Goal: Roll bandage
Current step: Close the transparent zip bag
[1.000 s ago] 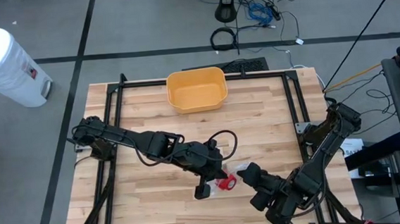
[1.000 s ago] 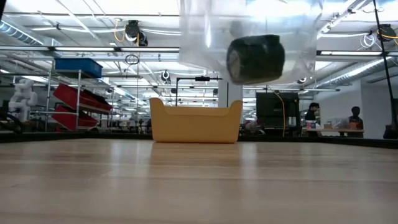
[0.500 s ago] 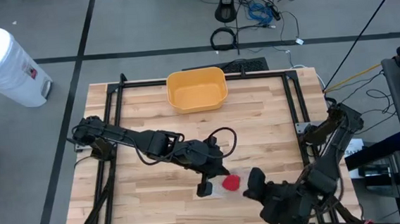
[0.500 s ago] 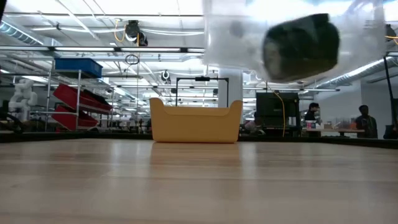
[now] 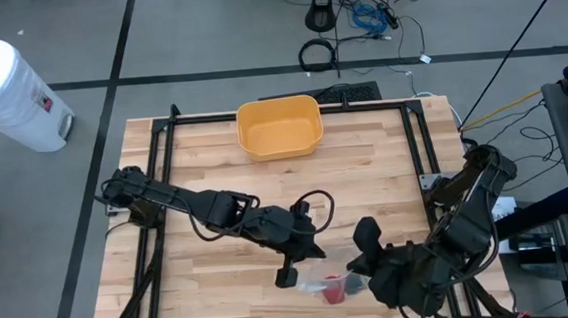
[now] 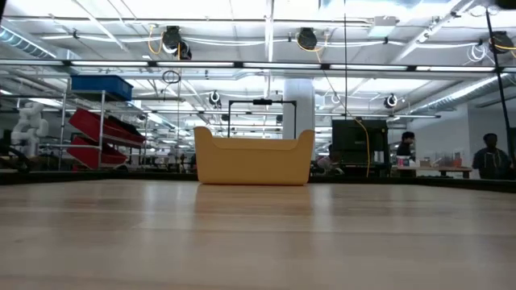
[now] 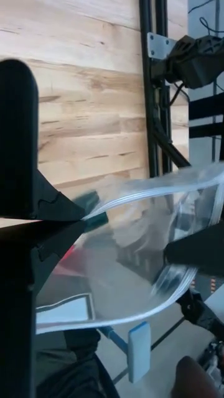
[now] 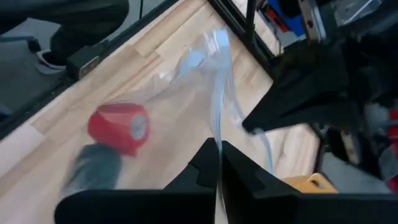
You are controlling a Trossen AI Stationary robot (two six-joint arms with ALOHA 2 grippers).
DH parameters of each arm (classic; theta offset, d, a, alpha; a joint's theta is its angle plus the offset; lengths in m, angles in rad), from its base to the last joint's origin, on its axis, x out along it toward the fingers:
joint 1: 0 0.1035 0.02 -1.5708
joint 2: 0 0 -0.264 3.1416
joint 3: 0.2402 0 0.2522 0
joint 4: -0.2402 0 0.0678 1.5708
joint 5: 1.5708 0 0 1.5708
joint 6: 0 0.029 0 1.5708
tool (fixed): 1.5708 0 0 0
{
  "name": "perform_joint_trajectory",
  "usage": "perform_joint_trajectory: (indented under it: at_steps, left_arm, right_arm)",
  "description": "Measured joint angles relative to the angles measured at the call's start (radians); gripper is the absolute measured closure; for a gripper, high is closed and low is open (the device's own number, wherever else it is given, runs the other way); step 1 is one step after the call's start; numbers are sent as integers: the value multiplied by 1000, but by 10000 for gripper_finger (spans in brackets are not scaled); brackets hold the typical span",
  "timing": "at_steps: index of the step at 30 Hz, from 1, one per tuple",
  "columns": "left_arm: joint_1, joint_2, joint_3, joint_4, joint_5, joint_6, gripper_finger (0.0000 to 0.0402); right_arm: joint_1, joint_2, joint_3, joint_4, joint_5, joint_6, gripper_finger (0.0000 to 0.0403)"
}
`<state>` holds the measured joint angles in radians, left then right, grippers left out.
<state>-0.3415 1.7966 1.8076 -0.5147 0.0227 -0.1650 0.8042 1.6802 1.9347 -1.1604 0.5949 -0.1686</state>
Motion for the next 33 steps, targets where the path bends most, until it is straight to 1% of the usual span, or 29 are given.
perform_joint_trajectory:
  at_steps: [3,5,12,16,19,21,23,27,33]
  left_arm:
    - [-8,0,0,-11,-3,15,401]
    - [-9,0,0,-27,-5,15,401]
    - [-8,0,0,-54,-12,15,401]
    - [-15,0,0,-63,-32,15,401]
    - [-21,0,0,-93,-66,5,401]
    - [-26,0,0,-118,-88,-11,401]
    - [-30,4,-1,-130,-104,-12,401]
    - [-42,14,-2,-132,-106,-12,401]
    - [-55,25,-2,-131,-106,-10,401]
  right_arm:
    - [0,0,0,-8,-34,49,398]
    - [0,0,0,-14,-63,90,387]
    - [15,0,0,-50,-155,279,326]
    - [16,0,2,-104,-157,329,293]
    - [7,0,2,-165,-152,379,278]
    - [1,0,2,-170,-134,412,272]
    - [3,0,2,-169,-93,418,268]
    - [18,1,2,-170,32,413,258]
    - [23,2,-29,-150,37,430,221]
